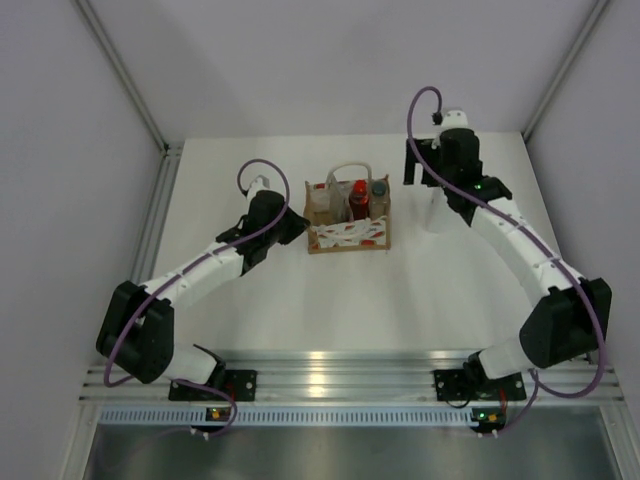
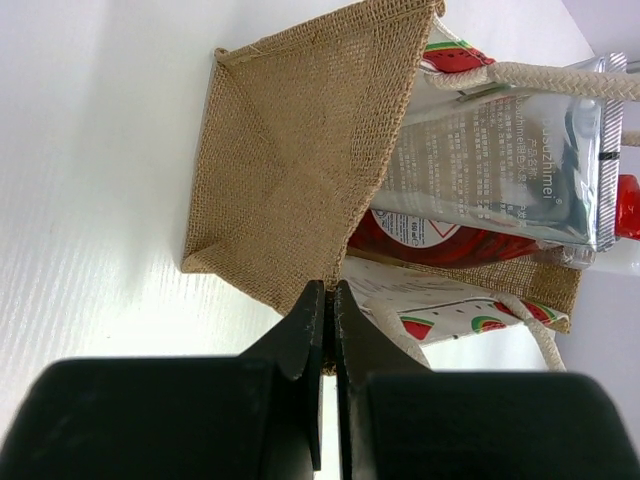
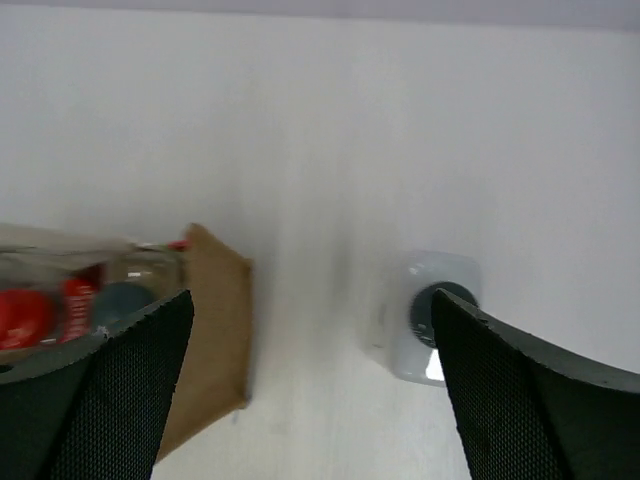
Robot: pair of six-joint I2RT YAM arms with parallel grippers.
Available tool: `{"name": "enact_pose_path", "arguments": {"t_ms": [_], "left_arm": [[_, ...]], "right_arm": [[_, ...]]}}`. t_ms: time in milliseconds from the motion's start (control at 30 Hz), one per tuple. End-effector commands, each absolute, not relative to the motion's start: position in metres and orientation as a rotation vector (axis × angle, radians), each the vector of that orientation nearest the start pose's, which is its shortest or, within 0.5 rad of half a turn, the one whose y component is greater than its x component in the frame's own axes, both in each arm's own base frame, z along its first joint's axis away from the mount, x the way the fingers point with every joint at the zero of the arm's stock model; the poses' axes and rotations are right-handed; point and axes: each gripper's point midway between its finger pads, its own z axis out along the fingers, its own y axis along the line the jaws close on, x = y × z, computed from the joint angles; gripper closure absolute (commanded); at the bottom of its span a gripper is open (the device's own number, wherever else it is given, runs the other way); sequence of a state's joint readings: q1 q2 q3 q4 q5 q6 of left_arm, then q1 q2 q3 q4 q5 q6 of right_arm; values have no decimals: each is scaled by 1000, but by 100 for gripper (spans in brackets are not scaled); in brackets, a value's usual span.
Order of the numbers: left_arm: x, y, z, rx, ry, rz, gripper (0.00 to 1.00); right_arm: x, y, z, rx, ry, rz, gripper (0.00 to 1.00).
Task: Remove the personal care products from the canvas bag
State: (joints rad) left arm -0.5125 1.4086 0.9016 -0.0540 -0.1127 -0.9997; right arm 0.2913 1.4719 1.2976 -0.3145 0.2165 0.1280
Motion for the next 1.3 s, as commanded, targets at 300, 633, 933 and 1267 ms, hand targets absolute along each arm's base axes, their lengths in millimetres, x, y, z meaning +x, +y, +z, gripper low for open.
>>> {"name": "enact_pose_path", "arguments": {"t_ms": [300,633,933,1267], "left_arm": [[364,-216,175,-567,2118,-740,100],[364,-218,171,-567,2132,-738,100],[365,-219,170,-567,2136,-742,100],[366,-220,169,-572,2139,-740,100]], "right_arm": [[397,305,278,-539,1959,325,23],[412,328,236,-586,2019,230,40],[430,338,201,-594,2072,197,48],[431,336,172,-550,2137,173,56]]}}
